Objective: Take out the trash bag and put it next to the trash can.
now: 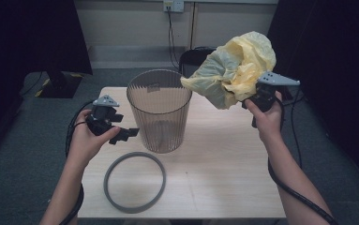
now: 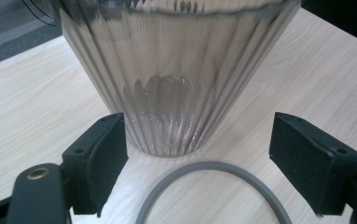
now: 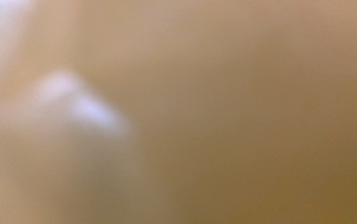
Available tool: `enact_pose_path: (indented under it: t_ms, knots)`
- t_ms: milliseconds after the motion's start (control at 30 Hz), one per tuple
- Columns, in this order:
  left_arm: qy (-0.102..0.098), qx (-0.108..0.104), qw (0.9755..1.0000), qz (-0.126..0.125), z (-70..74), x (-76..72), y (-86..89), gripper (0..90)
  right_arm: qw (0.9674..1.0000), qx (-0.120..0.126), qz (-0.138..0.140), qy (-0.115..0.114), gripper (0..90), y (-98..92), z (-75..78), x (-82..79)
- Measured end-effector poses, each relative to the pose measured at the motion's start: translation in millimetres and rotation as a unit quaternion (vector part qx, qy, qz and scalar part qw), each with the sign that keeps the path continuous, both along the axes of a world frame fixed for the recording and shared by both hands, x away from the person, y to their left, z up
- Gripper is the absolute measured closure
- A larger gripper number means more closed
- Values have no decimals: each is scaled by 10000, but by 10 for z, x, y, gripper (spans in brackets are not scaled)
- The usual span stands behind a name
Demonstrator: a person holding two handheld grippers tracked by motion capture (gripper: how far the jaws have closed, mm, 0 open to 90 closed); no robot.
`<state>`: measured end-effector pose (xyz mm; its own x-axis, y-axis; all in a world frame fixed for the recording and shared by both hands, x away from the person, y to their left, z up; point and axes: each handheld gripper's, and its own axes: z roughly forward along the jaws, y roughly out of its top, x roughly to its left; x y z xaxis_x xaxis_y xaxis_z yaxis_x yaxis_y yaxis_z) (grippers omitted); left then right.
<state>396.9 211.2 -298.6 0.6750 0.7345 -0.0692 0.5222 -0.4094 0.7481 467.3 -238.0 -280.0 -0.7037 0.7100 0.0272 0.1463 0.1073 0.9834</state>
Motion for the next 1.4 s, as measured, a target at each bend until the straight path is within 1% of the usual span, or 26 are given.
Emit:
enact_pose_path:
  t_ms: [100, 267, 333, 467, 567, 667, 700, 833, 933, 967, 1167, 1267, 1367, 1400]
  knots:
    - [59, -10, 10000, 27, -66, -8, 22, 186, 10000, -26, -34, 22, 834, -40, -80, -20]
    - [151, -49, 9999, 64, -160, -18, 56, 188, 9999, 0, -139, 27, 833, -95, -184, -39]
    - [139, -43, 9999, 64, -190, -21, 65, 188, 9999, -5, -166, 49, 832, -111, -214, -44]
    - [175, -94, 9998, 85, -264, -36, 77, 187, 9998, -30, -193, 56, 831, -125, -257, -53]
    - [199, -78, 9997, 88, -317, -40, 88, 187, 9997, -87, -212, 64, 831, -127, -303, -62]
    - [240, -115, 9996, 97, -367, -50, 92, 187, 9997, -96, -228, 72, 830, -132, -366, -66]
    - [244, -94, 9996, 95, -376, -54, 95, 187, 9996, -99, -235, 90, 829, -138, -396, -65]
    - [242, -118, 9996, 129, -439, -65, 114, 187, 9994, -96, -297, 115, 828, -164, -496, -63]
    - [295, -154, 9993, 159, -502, -76, 123, 187, 9992, -180, -342, 138, 828, -193, -583, -64]
    - [307, -132, 9993, 166, -518, -79, 128, 187, 9990, -226, -357, 160, 828, -212, -621, -61]
    - [385, -145, 9990, 158, -636, -82, 132, 188, 9983, -269, -451, 268, 825, -315, -811, -63]
    - [411, -170, 9989, 163, -688, -92, 130, 188, 9976, -343, -499, 320, 820, -336, -908, -66]
    - [459, -177, 9986, 167, -730, -101, 141, 189, 9973, -358, -527, 361, 818, -351, -993, -65]
    - [462, -211, 9985, 198, -748, -108, 147, 189, 9973, -349, -535, 376, 818, -354, -1022, -65]
